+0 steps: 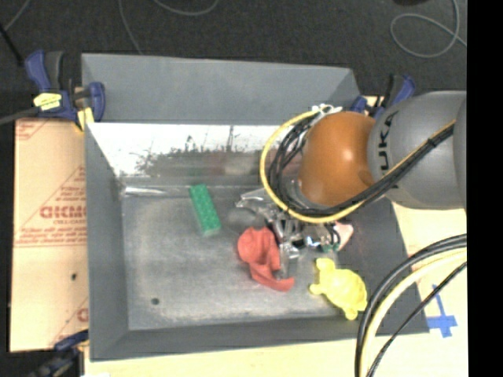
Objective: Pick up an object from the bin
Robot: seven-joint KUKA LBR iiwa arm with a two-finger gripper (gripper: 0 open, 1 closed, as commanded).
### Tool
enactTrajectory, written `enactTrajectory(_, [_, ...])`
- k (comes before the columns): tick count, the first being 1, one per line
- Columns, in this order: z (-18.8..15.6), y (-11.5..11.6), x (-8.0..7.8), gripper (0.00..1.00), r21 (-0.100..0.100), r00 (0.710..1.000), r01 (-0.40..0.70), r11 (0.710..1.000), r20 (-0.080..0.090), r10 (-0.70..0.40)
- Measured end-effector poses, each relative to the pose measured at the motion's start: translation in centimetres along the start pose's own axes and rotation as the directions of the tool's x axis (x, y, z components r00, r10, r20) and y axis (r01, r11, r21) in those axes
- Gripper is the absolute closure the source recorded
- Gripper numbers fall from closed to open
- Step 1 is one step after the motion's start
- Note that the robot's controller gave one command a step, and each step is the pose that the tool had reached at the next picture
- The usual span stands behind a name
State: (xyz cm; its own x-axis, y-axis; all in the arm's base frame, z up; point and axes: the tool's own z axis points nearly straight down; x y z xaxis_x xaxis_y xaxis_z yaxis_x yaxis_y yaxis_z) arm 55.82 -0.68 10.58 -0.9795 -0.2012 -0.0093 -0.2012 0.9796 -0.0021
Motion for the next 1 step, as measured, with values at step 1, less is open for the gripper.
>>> enactTrajectory(1, [1.88,0.66,-0.12,0.00,-0.002,0.995,0.097,0.995,-0.004,-0.098])
